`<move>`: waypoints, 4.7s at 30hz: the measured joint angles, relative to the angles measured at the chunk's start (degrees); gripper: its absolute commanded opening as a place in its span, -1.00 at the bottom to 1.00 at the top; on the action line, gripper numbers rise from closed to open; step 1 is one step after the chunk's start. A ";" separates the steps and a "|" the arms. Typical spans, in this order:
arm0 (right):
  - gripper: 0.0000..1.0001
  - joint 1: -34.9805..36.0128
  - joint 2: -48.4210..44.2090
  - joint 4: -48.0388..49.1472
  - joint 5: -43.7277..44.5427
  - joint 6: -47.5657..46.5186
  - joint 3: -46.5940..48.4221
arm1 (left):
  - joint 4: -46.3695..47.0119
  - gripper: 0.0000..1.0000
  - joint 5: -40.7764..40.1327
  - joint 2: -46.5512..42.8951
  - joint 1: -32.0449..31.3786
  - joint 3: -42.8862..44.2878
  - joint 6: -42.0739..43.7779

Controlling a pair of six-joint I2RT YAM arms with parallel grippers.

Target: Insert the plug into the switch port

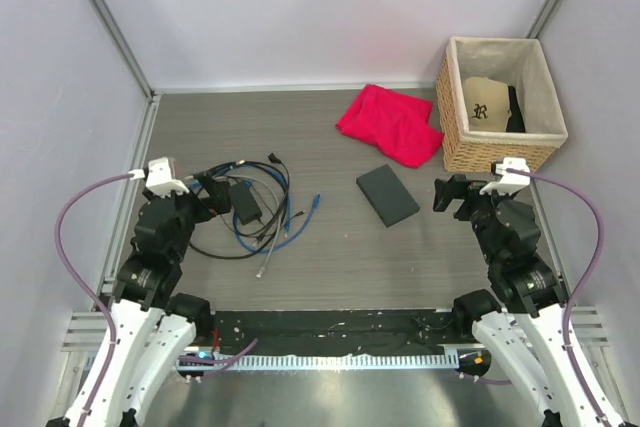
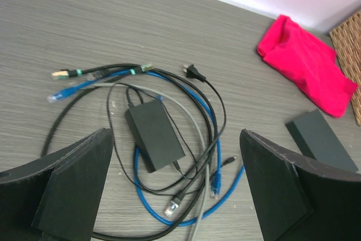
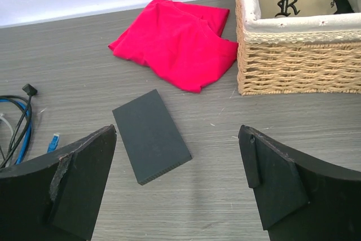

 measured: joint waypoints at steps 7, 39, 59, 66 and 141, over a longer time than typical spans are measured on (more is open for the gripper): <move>1.00 0.00 -2.32 0.04 -1.38 0.55 -0.26 | 2.19 0.99 7.28 7.89 0.31 0.13 -0.81; 0.99 0.00 -4.79 0.02 -6.91 2.75 -1.53 | 11.85 0.47 -13.92 61.96 -34.27 18.25 2.62; 0.99 0.00 -3.61 0.04 -8.61 2.73 -1.68 | 16.76 -0.73 -23.96 80.21 -38.03 24.00 5.97; 0.99 0.00 -3.37 0.04 -8.76 2.73 -1.70 | 13.75 -0.99 -25.92 78.53 -37.88 24.22 6.91; 0.90 24.39 61.70 14.27 -22.25 12.70 6.54 | -16.33 -0.86 0.46 32.76 -15.67 16.72 11.41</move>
